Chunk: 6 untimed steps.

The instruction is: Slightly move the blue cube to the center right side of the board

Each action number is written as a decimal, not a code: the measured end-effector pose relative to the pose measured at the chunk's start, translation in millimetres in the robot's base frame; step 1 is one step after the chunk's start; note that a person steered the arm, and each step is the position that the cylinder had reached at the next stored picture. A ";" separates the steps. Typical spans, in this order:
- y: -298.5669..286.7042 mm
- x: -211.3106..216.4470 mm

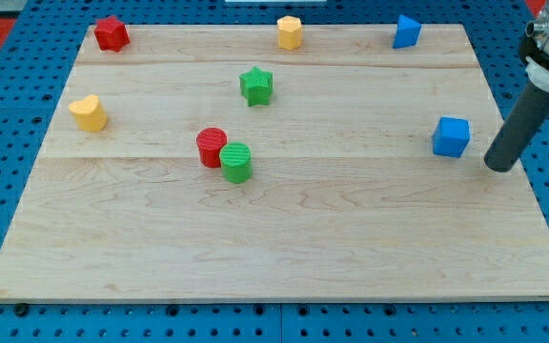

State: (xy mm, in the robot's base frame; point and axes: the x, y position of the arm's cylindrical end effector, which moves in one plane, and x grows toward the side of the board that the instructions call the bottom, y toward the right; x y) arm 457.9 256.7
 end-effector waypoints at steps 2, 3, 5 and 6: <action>-38.9 5.3; -61.2 7.7; -49.8 -36.8; -36.6 -54.2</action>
State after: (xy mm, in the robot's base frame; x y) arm 403.7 220.1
